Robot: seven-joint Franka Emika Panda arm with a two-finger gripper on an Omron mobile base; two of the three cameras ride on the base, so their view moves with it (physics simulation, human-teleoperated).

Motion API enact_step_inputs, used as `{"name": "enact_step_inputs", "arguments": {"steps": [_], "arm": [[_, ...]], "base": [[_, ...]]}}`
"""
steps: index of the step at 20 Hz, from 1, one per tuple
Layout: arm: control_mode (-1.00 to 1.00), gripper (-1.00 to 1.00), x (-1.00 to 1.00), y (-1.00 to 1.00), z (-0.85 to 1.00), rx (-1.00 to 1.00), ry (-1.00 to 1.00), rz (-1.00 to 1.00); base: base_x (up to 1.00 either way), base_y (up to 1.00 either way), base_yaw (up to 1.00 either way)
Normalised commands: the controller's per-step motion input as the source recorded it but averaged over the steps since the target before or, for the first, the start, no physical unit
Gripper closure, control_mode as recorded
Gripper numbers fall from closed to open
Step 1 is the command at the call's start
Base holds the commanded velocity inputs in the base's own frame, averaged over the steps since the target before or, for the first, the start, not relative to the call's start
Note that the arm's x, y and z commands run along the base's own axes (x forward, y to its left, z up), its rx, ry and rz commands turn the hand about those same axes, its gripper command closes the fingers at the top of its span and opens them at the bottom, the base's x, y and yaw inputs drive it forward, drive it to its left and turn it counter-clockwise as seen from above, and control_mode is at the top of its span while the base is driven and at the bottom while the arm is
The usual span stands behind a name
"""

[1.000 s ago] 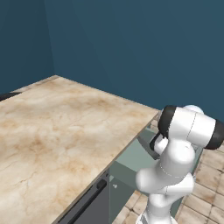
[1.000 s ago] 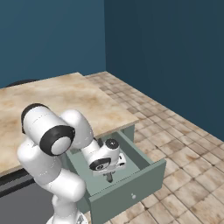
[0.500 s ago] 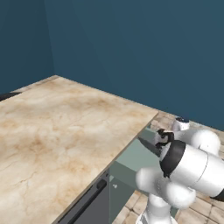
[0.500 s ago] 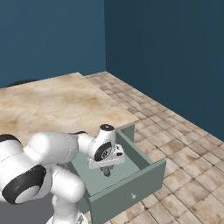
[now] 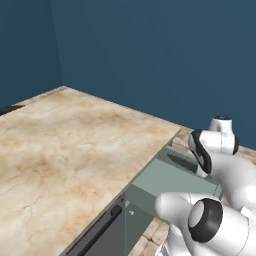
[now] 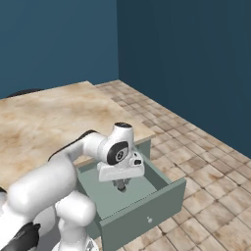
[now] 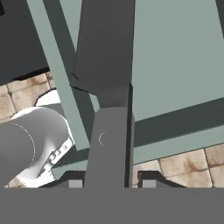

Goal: Pick up the knife from the drawer and place it on the cutting board. Then place the meat from the plate to the cutting board.

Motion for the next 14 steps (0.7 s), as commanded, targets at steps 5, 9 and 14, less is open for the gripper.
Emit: {"name": "enact_step_inputs", "arguments": {"steps": [5, 9, 14], "arm": [[-1.00, 1.00, -0.46, -0.18, 0.94, 0.03, 0.12, 0.00], [-1.00, 1.00, -0.52, -0.11, 0.79, 0.04, 0.08, 0.00], [-1.00, 1.00, -0.33, 0.07, 0.25, 0.01, 0.04, 0.00]], "base": [[0.00, 0.00, 0.00], [0.00, 0.00, 0.00], [0.00, 0.00, 0.00]]}}
